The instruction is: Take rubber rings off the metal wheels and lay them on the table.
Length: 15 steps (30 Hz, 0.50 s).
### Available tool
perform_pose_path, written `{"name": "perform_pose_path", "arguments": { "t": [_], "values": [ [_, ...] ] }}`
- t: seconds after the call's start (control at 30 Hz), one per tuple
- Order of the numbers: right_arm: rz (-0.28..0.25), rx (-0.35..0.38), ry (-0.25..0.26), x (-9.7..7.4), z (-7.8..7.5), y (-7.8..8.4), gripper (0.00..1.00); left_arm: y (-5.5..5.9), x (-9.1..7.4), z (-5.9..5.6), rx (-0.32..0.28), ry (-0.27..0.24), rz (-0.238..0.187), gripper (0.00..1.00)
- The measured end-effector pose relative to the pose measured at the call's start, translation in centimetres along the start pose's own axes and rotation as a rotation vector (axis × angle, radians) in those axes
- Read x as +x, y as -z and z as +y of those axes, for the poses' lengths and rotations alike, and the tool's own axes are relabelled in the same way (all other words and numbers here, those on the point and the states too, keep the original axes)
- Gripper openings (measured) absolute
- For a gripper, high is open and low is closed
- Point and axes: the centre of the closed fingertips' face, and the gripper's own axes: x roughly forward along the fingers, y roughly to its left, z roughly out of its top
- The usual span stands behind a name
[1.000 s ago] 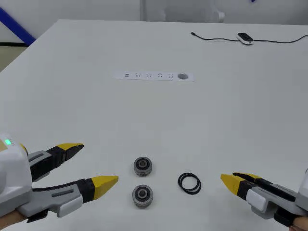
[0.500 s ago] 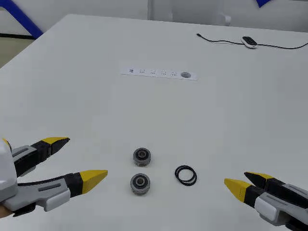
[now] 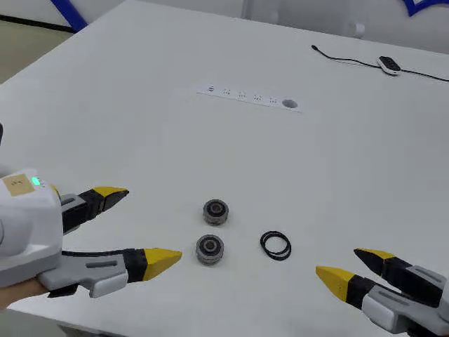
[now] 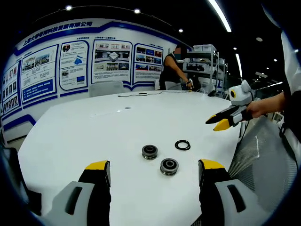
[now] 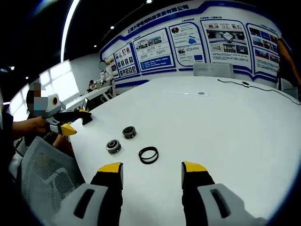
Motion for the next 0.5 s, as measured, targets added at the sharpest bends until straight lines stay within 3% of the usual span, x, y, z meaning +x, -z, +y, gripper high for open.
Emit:
{"name": "perform_pose_path", "arguments": {
  "t": [0.27, 0.5],
  "values": [
    [0.062, -0.099, -0.033, 0.3, 0.4, 0.7, 0.62, 1.3, -0.3, -0.6, 0.037, 0.008, 0.048, 0.84],
    [0.069, -0.148, -0.042, 0.5, 0.7, 0.3, 0.67, 1.5, -0.3, -0.6, 0.044, 0.011, 0.055, 0.89]
  ]
}}
